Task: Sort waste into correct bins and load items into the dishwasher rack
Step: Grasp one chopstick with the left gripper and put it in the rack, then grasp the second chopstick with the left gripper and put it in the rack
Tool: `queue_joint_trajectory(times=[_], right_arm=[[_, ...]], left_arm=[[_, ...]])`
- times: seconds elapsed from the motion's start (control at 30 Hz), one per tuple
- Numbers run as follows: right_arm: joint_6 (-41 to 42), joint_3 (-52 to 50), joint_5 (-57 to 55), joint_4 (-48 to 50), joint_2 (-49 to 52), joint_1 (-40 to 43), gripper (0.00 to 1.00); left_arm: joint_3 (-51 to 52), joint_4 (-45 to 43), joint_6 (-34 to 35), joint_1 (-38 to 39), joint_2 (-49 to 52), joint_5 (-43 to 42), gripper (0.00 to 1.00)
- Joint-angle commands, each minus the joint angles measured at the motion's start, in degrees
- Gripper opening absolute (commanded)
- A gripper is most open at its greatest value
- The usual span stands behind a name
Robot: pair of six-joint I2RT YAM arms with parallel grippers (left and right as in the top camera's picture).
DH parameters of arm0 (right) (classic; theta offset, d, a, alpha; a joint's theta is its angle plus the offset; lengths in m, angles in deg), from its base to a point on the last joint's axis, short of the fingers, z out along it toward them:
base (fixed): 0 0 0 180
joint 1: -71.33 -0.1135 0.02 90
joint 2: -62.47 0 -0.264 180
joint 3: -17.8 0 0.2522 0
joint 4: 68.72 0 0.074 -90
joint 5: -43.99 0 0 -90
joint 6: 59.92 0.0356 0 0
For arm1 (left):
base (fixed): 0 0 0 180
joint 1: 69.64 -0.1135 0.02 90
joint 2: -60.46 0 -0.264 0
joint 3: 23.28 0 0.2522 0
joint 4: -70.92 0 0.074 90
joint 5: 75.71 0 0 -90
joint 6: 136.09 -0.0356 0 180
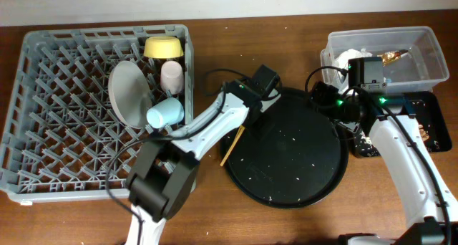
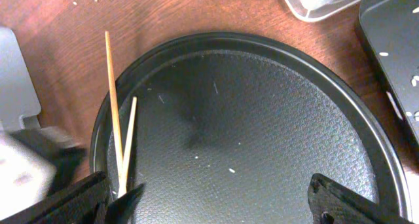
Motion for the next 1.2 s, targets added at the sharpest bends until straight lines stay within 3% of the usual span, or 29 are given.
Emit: queue_joint_trajectory(times=[0.0,0.07,0.13,0.17,0.2,0.3,0.47,0.53,0.57,0.7,0.9,0.97,1.1,1.17], right_arm=[[-1.2,0.2,-0.7,-0.5,-0.3,0.0,0.98],[-1.2,0.2,-0.7,-0.5,-0.3,0.0,0.98],[-1.2,0.2,-0.7,-0.6,-0.3,0.0,0.98],[-1.2,0.2,-0.7,-0.6,-0.3,0.0,0.98],[-1.2,0.2,-0.7,-0.8,-0.3,0.0,0.98],[-1.3,0.2,-0.7,-1.0,-0.3,0.0,0.98],[-2.4,0.2,-0.7,-1.1,-0.3,0.0,0.98],[-2.6,0.2,-0.7,-1.4,-0.3,0.0,0.98],[-2.8,0.2,-0.7,-1.5,-0.3,0.0,0.98],[-2.8,0.2,-0.7,-1.6,-0.3,0.0,0.98],[-2.8,0.2,-0.7,-1.6,-0.3,0.0,0.99],[-2.8,0.2,-0.7,-1.6,-0.3,0.0,0.98],[-3.1,0.2,-0.7,-1.6,-0.3,0.0,0.99],[-4.3,0.2,-0.7,-1.6,-0.3,0.0,0.99]], left_arm=[[0.3,-1.4,-2.2,0.0,4.3,0.7,0.81],[0.3,-1.6,-2.2,0.0,4.4,0.6,0.73],[0.3,-2.0,-2.3,0.0,5.1,0.6,0.56],[0.3,-2.0,-2.3,0.0,5.3,0.6,0.34],[0.3,-2.0,-2.3,0.0,5.3,0.6,0.2],[0.3,-1.1,-3.5,0.3,5.3,0.6,0.16],[-1.4,10.8,-6.9,0.9,5.4,0.1,0.19],[-1.4,10.8,-6.9,1.1,5.7,-2.4,0.03],[-1.4,10.8,-6.9,1.1,5.7,-2.4,0.0],[-6.8,14.6,-6.9,1.0,5.7,-2.4,0.0],[-35.4,36.3,3.2,-9.0,5.6,-1.9,0.0],[-41.0,45.7,8.9,-14.7,5.3,3.6,0.0],[-41.7,49.5,19.0,-26.9,2.7,8.1,0.0],[-39.6,49.5,19.0,-31.1,1.8,8.0,0.0]])
